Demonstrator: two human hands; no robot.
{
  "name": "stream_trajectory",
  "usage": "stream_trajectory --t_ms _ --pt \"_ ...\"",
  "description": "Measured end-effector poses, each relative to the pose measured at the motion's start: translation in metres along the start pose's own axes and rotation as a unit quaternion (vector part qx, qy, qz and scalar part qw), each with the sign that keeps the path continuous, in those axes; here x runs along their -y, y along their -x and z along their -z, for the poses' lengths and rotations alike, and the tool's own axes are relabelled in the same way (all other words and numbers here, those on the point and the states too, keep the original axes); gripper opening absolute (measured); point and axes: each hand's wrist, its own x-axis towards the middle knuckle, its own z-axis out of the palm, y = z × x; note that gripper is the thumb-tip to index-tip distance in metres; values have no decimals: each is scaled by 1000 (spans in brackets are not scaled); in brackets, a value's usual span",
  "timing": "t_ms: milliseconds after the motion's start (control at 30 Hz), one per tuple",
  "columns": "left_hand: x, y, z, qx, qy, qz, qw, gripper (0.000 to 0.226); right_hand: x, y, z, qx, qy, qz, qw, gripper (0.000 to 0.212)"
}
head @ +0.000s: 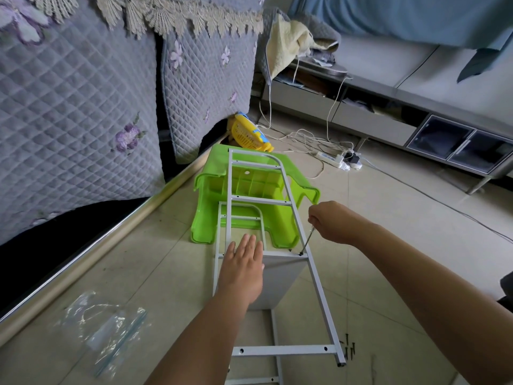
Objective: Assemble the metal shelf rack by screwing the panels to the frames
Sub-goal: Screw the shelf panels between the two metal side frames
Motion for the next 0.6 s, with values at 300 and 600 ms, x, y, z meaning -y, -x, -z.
stream_trajectory --t_ms 300,600 --pt "1 0 1 0 -2 -3 1000 52 1 11 10 75 -80 -28 994 5" --pt "0 0 0 -6 -5 -1 1000 52 10 18 1 -3 66 -96 993 56"
